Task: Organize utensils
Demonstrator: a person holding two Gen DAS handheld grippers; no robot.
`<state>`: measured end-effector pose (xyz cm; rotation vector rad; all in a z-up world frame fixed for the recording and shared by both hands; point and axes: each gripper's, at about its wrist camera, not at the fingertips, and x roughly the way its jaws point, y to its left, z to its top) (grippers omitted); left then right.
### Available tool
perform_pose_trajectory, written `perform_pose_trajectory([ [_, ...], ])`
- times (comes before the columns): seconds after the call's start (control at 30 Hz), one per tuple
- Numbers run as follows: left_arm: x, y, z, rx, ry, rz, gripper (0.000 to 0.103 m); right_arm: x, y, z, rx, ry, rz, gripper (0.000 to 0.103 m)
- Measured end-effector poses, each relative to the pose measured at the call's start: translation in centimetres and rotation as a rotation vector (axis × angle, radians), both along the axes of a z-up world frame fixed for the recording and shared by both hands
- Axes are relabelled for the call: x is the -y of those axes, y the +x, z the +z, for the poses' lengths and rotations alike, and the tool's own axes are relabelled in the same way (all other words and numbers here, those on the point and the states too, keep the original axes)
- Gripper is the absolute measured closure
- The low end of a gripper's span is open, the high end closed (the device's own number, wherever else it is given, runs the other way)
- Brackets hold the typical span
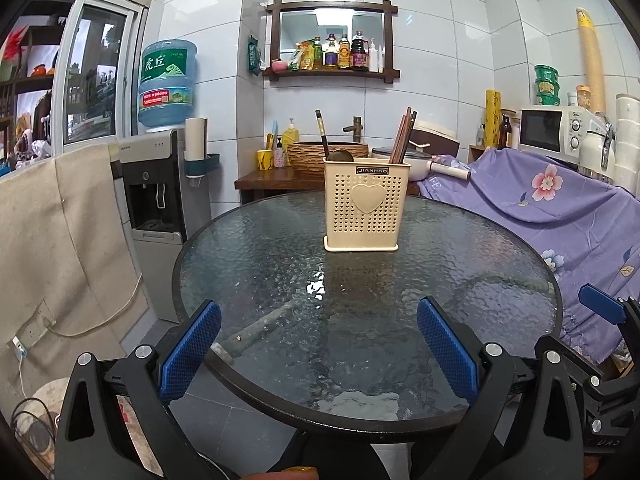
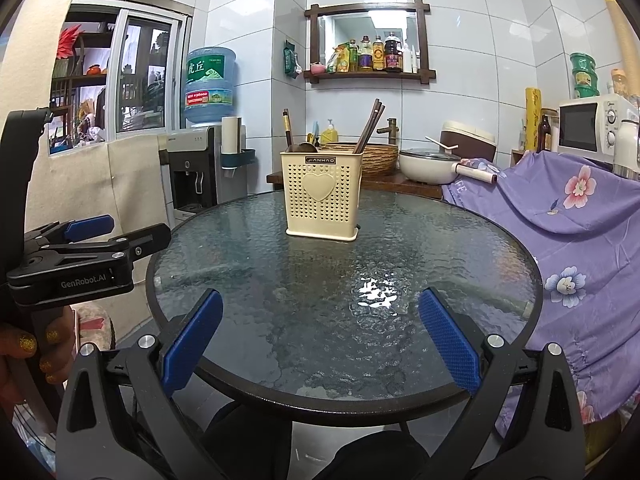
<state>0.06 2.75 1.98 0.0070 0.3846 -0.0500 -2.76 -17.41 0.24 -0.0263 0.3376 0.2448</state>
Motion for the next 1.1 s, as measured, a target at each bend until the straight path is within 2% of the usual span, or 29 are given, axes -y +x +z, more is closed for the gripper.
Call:
perform_pose_trajectory([
  [1.1,-0.11,0.08,-0.10,-0.011,-0.003,-0.014,0.007,0.25,0.06,-0.54,-0.012,0.007,-0.006,0.006],
])
